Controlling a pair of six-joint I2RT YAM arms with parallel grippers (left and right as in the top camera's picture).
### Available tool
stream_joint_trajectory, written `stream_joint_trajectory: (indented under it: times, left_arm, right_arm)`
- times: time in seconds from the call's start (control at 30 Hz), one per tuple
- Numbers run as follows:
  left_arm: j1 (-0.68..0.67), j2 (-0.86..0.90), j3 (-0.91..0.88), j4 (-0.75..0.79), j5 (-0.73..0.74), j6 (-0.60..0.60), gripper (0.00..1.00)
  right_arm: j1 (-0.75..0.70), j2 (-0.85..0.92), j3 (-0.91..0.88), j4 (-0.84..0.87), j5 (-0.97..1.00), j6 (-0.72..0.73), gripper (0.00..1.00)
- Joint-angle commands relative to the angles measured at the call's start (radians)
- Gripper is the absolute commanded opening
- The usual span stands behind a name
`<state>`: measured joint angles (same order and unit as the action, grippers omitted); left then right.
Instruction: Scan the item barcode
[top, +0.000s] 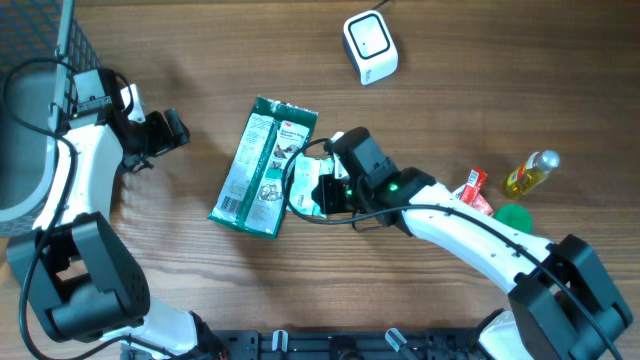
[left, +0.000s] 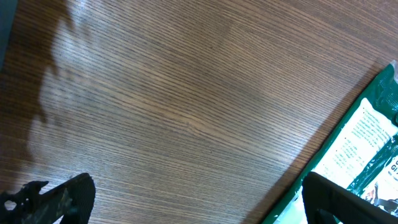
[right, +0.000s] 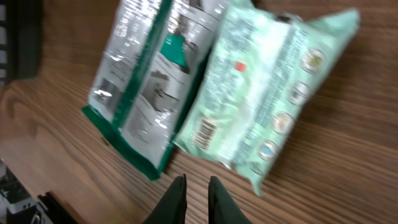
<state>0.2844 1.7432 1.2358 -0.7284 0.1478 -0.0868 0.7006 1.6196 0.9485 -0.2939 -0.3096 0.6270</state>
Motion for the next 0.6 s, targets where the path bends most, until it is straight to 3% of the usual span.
stream_joint_trajectory:
  times: [0.0,0.1,0.33,0.57]
  left_arm:
    - [0.010,0.008,-0.006,0.000,0.008,0.008,1.00]
    - [0.010,0.008,-0.006,0.000,0.008,0.008,1.00]
    - [0.010,0.008,-0.006,0.000,0.008,0.008,1.00]
    - [0.010,0.008,-0.006,0.000,0.008,0.008,1.00]
  right_arm:
    - [0.024,0.045,-0.009,0.070,0.005,0.003,0.14]
    - [0.037,0.111,-0.009,0.169,-0.014,0.005,0.11]
    - [0.042,0.313,-0.008,0.159,-0.013,0.090,0.07]
    - [0.038,0.283,0.042,0.159,-0.107,0.064,0.10]
